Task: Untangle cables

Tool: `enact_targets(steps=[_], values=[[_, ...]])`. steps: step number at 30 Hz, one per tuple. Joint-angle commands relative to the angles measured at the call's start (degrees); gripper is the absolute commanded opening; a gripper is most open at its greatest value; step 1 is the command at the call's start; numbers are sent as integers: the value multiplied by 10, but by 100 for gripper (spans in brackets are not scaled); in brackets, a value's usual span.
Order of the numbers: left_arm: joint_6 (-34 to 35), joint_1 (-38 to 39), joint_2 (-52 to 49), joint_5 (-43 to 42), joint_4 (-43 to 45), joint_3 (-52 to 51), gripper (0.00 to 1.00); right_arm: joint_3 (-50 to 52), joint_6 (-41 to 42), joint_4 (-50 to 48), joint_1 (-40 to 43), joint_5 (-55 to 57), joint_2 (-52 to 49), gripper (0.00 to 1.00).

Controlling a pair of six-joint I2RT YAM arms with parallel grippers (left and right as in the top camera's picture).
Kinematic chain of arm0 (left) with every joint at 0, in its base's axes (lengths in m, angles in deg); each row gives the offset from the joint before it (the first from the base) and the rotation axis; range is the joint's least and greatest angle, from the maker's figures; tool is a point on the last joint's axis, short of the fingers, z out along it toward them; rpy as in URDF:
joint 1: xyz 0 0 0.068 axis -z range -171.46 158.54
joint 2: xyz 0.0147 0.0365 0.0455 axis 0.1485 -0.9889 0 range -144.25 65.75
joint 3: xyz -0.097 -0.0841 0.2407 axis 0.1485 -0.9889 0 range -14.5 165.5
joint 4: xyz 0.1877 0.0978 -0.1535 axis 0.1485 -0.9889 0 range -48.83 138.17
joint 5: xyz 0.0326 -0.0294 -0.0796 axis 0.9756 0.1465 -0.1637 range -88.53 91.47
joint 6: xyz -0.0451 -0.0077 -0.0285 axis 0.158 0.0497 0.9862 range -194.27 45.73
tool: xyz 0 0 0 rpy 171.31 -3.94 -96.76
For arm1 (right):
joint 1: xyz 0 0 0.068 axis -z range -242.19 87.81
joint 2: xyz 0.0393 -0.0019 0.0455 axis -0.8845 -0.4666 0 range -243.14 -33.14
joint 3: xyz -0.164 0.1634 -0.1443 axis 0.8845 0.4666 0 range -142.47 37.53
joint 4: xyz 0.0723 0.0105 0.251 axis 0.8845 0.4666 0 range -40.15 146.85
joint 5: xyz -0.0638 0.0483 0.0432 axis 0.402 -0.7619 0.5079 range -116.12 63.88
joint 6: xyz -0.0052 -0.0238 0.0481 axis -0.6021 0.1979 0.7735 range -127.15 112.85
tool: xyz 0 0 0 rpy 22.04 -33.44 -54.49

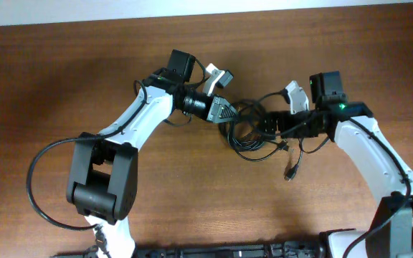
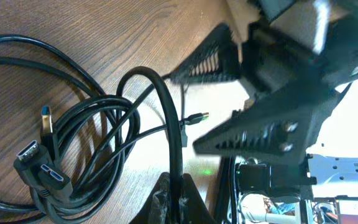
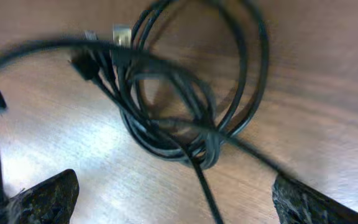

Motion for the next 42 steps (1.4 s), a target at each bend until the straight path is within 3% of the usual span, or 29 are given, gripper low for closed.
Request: enact_targets(steps=[1,15,22,25,32,39,42], values=[[1,3,26,-23,2,14,0,-61,-4,2,-2,42,-3,98],[1,-1,26,29,0,14,0,-45,-4,0,-17,65,-49,99],[1,-9,26,59,-8,14,0,-43,-3,-19,-33,65,-136,69],[1,-9,26,63,-10,14,0,-43,-3,-29,-35,65,-154,64],[1,-9,26,110,-35,14,0,-43,-3,-70,-54,65,-159,28],[1,-9,26,117,-41,14,0,-41,10,-67,-74,84,-160,4],[1,-9,26,133,-45,14,0,-41,67,-47,-74,165,-160,4]])
